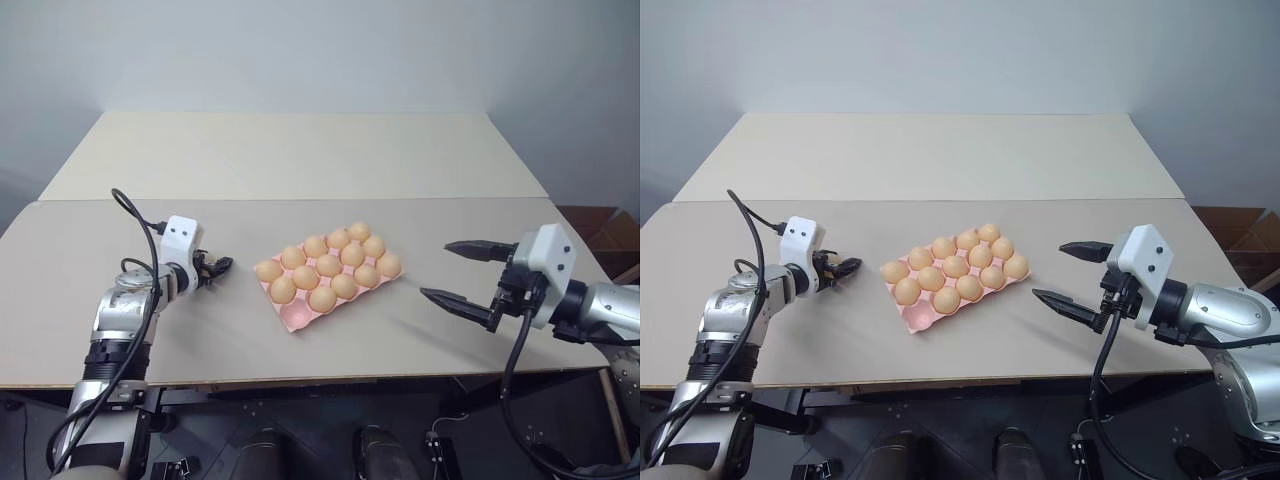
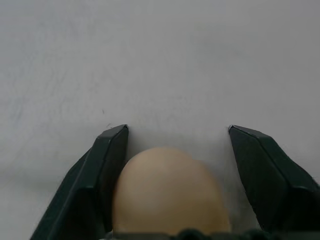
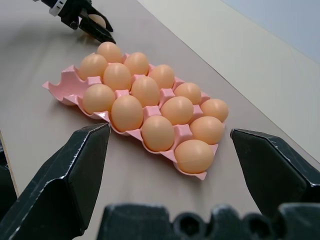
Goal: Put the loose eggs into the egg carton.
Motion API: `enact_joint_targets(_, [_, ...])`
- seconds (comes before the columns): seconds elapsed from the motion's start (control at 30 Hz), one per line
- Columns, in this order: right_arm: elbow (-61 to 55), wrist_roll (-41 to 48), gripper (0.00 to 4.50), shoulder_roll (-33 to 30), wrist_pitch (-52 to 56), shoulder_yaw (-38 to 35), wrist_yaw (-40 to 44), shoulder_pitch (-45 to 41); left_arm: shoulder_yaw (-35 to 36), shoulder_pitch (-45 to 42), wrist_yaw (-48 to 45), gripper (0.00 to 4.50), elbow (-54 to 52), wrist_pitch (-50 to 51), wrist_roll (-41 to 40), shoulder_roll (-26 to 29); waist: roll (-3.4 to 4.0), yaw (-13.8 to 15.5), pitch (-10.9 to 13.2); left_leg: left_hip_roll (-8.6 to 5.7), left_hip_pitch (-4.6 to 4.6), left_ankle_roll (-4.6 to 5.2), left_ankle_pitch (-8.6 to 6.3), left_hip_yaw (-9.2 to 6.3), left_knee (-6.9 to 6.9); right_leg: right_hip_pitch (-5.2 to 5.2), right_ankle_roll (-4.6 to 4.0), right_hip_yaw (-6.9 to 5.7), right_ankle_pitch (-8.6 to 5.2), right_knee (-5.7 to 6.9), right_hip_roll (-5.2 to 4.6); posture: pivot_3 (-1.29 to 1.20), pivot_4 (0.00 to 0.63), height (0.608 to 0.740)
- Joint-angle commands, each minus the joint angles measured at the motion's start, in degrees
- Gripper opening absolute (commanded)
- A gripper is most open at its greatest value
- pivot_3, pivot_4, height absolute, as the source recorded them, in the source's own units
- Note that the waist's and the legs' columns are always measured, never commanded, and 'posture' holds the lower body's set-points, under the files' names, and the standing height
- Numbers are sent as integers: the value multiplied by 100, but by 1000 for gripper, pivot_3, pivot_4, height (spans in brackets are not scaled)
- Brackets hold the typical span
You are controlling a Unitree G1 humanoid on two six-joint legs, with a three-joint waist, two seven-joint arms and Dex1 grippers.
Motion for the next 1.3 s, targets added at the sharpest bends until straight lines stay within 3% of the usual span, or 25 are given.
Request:
enact_joint_targets(0.03, [-106,116,4500,-33,51,-237,-144,-141,36,-79,-55,1988,-16,123,-34,6,0,3,0,0,0,0,0,0,0,0,0,0,0,0,0,0,150,740])
enact_joint_targets(0.3, [-114,101,4500,-48,65,-206,-227,-172,35,-179,-764,1988,-630,309,-339,365,-1,20,0,0,-7,0,0,2,1,-5,0,-2,0,-2,0,0,150,740])
enact_joint_targets(0.47, [-201,109,4500,-9,71,-205,-298,-106,5,-435,-2017,1988,-1327,565,-1097,827,0,17,0,1,-9,0,0,4,0,-9,-1,-3,-1,-1,1,0,150,740])
enact_joint_targets(0.67, [-332,104,4500,60,43,-222,-448,30,-646,-639,-3257,1988,-2042,724,-1807,790,0,41,0,-4,-10,0,0,11,2,-4,1,-1,-1,-6,-2,0,150,740])
enact_joint_targets(1.03, [-735,243,4500,72,120,-584,-645,466,-1686,-419,-4487,1988,-1972,-910,-1309,698,0,25,0,-1,-9,0,0,13,1,-5,-4,0,-4,-4,6,0,150,740])
enact_joint_targets(1.3, [-813,290,4500,51,134,-626,-719,503,-2102,-284,-4524,1988,-1768,-1494,-726,645,0,38,0,-1,-11,1,0,10,3,-7,-4,0,-4,-5,6,0,150,740])
